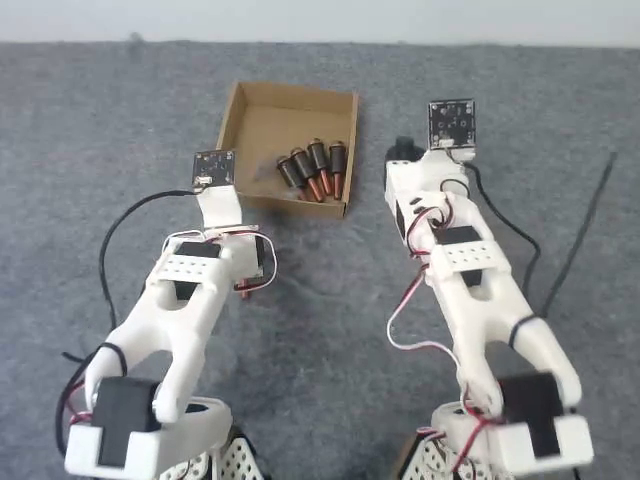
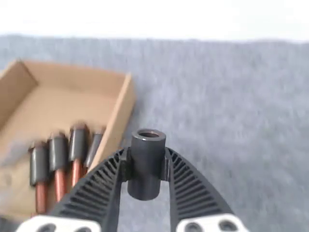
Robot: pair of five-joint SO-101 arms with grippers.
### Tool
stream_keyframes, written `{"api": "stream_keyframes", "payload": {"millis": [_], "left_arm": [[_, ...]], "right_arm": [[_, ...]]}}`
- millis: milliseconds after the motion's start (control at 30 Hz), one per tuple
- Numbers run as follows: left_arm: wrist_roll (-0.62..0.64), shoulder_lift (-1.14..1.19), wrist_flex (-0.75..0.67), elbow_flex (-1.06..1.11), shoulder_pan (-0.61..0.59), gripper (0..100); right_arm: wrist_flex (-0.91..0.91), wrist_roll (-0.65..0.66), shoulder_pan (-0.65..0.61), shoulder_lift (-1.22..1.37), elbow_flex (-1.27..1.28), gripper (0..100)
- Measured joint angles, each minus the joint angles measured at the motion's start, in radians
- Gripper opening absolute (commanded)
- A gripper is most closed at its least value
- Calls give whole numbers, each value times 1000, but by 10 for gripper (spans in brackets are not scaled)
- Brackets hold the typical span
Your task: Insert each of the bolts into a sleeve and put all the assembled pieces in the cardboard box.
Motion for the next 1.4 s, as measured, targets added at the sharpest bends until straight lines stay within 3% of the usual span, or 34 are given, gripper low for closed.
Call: {"api": "stream_keyframes", "payload": {"millis": [300, 500, 700, 900, 1400], "left_arm": [[0, 0, 0, 0, 0, 11], [0, 0, 0, 0, -3, 11], [0, 0, 0, 0, -3, 12], [0, 0, 0, 0, -3, 12], [0, 0, 0, 0, -3, 12]], "right_arm": [[-655, 6, 2, 281, 0, 7], [-967, 175, 2, 370, 0, 7], [-1160, 247, -15, 374, 158, 6], [-1363, 247, -141, 374, 388, 6], [-1634, 229, -371, 373, 761, 6]]}}
